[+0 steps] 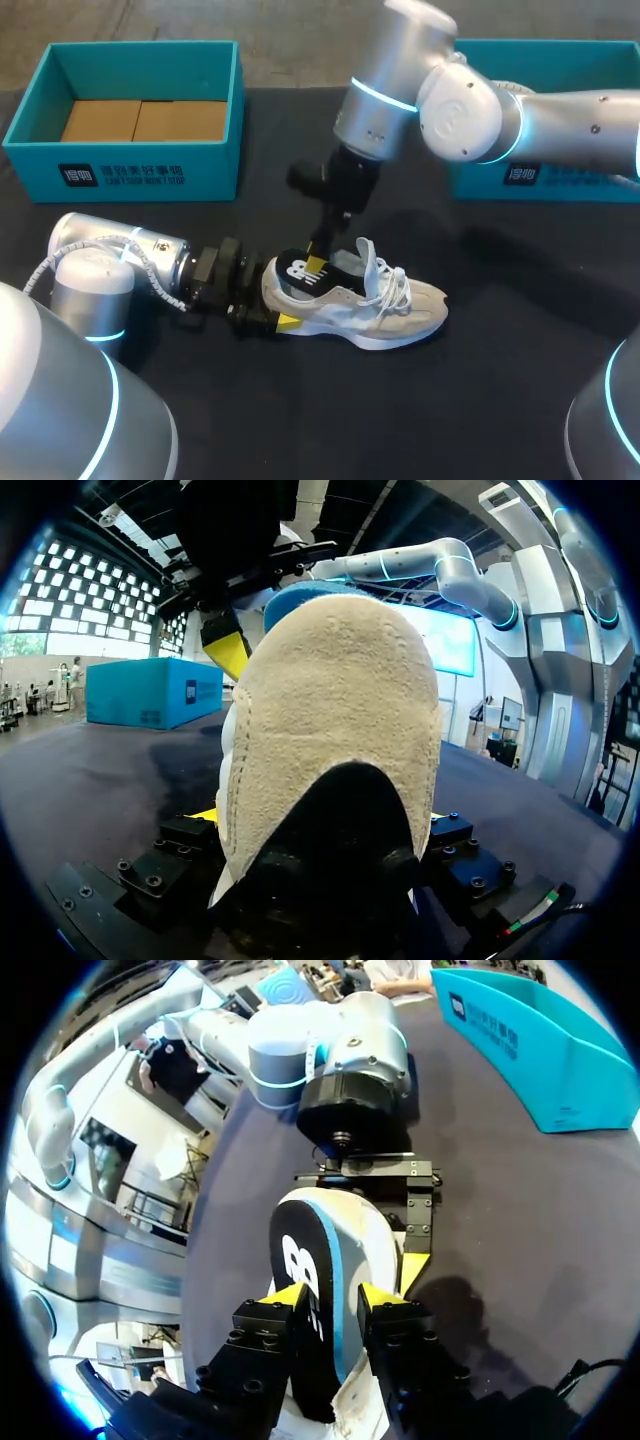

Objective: Take the shoe out of the shoebox, open the shoe tongue, remove and reinsert the insole, then place the shoe into the shoebox

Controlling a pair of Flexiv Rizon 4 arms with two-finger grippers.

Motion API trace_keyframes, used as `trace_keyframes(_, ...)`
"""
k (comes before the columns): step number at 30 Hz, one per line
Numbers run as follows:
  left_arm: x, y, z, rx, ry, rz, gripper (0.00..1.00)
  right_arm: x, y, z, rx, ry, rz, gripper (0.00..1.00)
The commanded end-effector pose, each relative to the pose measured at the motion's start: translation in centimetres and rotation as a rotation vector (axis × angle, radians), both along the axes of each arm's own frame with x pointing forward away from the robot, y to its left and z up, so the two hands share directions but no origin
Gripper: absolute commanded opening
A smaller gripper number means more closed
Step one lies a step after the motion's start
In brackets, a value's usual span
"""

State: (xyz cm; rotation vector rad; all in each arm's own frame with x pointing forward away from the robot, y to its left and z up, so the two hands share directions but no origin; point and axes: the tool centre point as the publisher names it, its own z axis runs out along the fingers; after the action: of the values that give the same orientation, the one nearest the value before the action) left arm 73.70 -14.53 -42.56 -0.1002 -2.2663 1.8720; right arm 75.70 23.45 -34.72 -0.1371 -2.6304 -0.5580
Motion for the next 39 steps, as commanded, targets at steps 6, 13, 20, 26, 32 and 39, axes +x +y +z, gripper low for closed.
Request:
trace_keyframes(6,0.0,0.0,-0.1,0.001,0.000,0.001,0.00,-1.0,-0.5,0.5,0.006,-0.018,-0.006,0.31)
trace_keyframes(13,0.0,0.0,-0.1,0.001,0.000,0.001,0.00,-1.4,-0.1,0.3,0.026,-0.019,0.008,0.29)
trace_keyframes(20,0.0,0.0,-0.1,0.001,0.000,0.001,0.00,-1.7,0.4,0.1,0.040,-0.024,0.030,0.27)
trace_keyframes(26,0.0,0.0,-0.1,0.001,0.000,0.001,0.00,-1.7,0.2,0.1,0.060,-0.042,0.021,0.01)
trace_keyframes(32,0.0,0.0,-0.1,0.001,0.000,0.001,0.00,-1.7,0.1,0.1,0.090,-0.062,0.028,0.00)
trace_keyframes(39,0.0,0.0,-0.1,0.001,0.000,0.001,0.00,-2.0,-0.2,2.0,0.136,-0.160,0.027,0.00)
